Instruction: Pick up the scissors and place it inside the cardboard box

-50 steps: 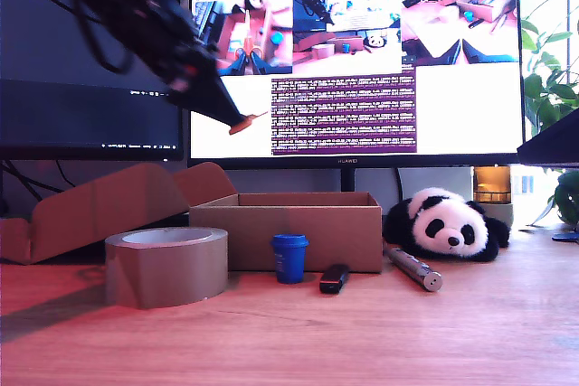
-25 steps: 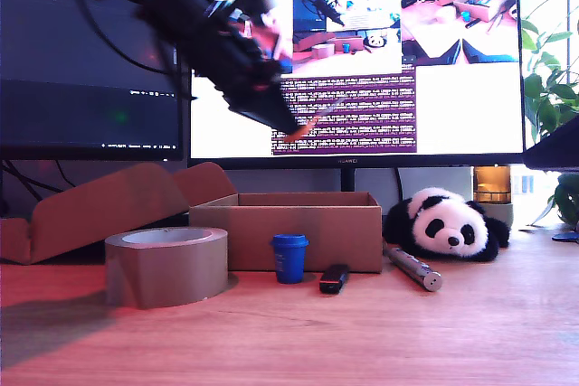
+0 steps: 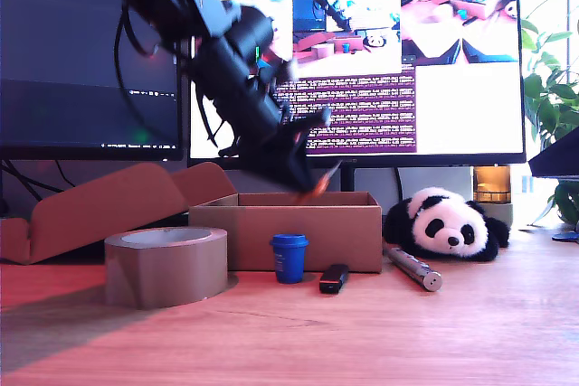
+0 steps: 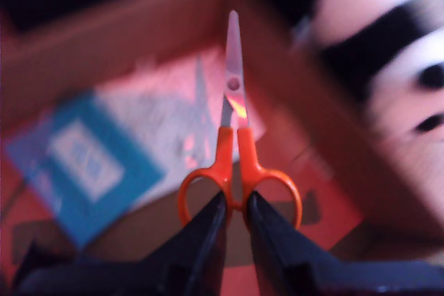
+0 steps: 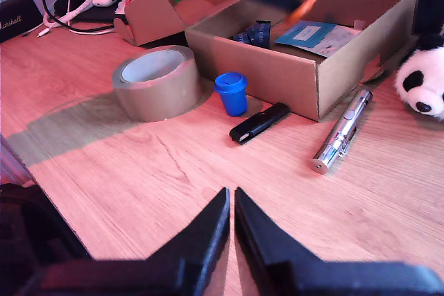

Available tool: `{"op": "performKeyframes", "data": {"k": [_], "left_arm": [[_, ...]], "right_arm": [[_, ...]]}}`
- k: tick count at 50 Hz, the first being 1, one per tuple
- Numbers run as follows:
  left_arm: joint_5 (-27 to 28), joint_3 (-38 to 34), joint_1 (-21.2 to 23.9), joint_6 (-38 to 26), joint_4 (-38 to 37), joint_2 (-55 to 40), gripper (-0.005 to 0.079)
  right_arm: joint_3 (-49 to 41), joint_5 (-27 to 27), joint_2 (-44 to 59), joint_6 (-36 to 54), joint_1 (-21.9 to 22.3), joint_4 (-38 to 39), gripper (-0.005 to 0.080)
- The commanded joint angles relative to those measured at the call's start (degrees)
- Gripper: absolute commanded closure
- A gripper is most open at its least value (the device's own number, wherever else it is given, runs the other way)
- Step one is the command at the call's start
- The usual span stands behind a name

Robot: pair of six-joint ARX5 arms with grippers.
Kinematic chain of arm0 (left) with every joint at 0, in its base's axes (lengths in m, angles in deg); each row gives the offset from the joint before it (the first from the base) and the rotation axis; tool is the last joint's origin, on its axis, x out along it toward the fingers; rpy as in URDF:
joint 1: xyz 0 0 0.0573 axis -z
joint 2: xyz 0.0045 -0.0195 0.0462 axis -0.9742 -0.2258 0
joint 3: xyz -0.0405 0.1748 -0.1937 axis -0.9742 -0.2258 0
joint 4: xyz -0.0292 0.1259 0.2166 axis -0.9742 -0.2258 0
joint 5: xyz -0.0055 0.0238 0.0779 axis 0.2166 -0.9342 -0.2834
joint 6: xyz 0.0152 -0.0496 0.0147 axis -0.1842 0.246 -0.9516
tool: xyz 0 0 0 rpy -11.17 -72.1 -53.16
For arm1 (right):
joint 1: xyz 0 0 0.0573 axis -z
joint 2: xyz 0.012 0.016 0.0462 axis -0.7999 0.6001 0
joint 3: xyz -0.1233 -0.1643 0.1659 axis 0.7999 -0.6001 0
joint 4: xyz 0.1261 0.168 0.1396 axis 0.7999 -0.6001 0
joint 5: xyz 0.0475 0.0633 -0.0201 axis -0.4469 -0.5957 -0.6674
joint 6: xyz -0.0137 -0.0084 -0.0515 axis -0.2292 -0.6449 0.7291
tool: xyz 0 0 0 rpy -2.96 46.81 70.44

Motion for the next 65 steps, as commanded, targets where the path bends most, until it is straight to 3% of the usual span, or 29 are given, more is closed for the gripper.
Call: {"op": "performKeyframes", "data": {"k": [1,28,65], "left_arm": [[-0.44,0.33,0.20,0.55,-0.66,-1.79,0.0765],[-1.03,0.33,0.42,0.50,-6.12,-2.45,0.0765],[-1.05,0.33,0.57,0.50,-7.52,-2.49,0.0733]], "right_arm": [[-0.52,0.04,0.26,0.22,0.11,0.20,0.0763],[-0.52,0.09,0.26,0.24,0.11,0.17,0.0763],[-0.52,0.20,0.26,0.22,0.11,0.17,0.0763]]}}
